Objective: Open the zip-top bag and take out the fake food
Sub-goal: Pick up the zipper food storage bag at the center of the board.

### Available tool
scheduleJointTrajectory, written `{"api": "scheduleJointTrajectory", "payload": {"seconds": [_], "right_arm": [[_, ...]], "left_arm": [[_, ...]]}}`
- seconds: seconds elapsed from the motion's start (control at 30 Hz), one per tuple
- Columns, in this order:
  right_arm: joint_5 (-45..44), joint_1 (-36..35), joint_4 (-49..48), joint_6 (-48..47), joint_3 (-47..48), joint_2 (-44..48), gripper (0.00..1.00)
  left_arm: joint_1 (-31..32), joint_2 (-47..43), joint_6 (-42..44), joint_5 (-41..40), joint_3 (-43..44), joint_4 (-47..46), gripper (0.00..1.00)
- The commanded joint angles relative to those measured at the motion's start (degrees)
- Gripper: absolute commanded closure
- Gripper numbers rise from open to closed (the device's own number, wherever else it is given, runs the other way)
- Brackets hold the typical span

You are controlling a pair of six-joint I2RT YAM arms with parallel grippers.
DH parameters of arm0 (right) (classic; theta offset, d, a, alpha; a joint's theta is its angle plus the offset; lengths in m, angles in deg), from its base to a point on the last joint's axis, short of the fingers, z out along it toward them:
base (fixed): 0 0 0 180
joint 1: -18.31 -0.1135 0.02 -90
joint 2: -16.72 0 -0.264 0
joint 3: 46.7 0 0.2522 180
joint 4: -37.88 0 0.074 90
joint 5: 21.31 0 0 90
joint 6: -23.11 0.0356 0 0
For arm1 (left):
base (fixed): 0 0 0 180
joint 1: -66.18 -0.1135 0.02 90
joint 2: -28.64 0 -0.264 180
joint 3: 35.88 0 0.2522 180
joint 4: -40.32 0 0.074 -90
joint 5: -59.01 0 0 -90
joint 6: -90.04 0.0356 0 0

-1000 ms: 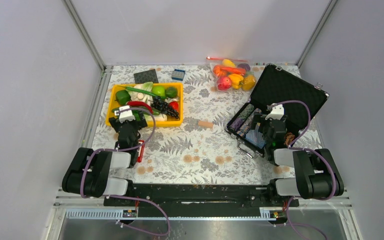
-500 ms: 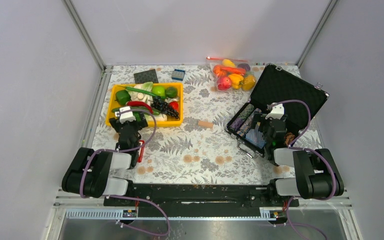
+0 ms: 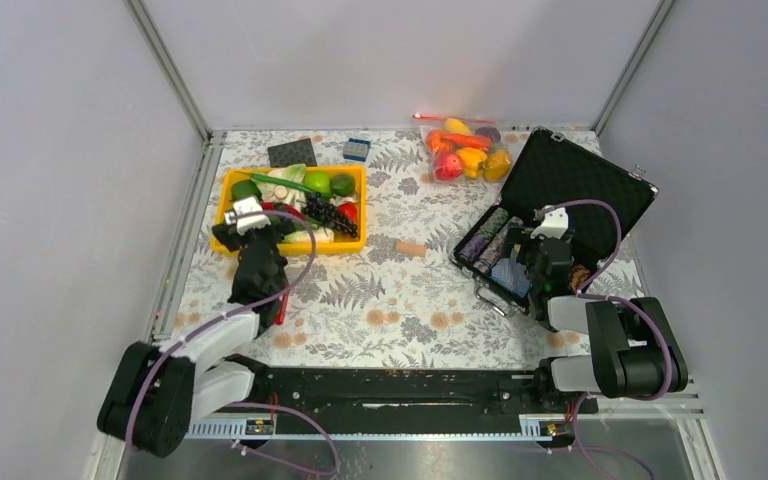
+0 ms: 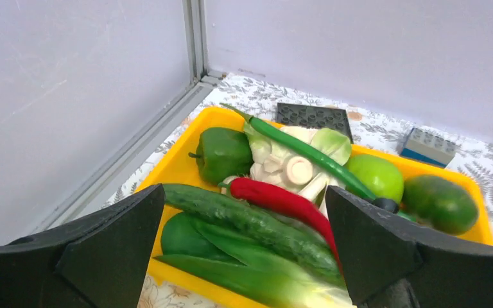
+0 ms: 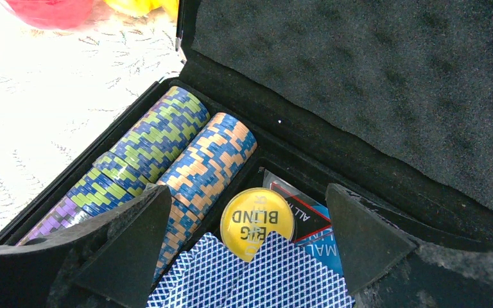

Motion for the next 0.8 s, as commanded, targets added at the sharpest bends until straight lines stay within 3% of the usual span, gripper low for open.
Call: {"api": "scheduleJointTrajectory", "payload": {"seconds": [0.0, 0.07, 0.13, 0.2, 0.37, 0.5, 0.63, 0.77], "right_arm": [[-0.76, 0.12, -2.74, -0.85, 1.51, -0.14, 0.02], [-0.83, 0.14, -2.74, -0.83, 1.52, -0.1, 0.02], [-0.92, 0.12, -2.83, -0.78, 1.53, -0.18, 0.02], [-0.92, 0.1, -2.83, -0.78, 1.48, -0.08, 0.02], [-0.88, 0.14, -2.73, -0.85, 1.53, -0.15, 0.02], [-0.98, 0.14, -2.88, -0.73, 1.42, -0.12, 0.02], [1.05, 0.03, -3.88, -1.38, -0.18, 3.13, 0.02], [3.37, 0.04, 14.87, -0.94, 6.07, 9.05, 0.02]], "left_arm": [[0.12, -7.49, -8.17, -3.82, 11.26, 26.93, 0.01], [0.07, -10.37, -16.41, -4.43, 17.64, 40.86, 0.01], [-0.37, -12.66, -21.03, 2.53, 25.12, 55.32, 0.02], [-0.36, -14.12, -21.04, 9.29, 29.57, 64.82, 0.01], [-1.44, -15.55, -21.72, 14.44, 36.84, 83.23, 0.01], [-3.14, -15.25, -20.82, 21.37, 38.27, 87.25, 0.02], [-3.14, -15.95, -22.31, 19.78, 37.1, 88.55, 0.02], [-3.18, -18.22, -23.12, 19.84, 33.84, 87.62, 0.02]]}}
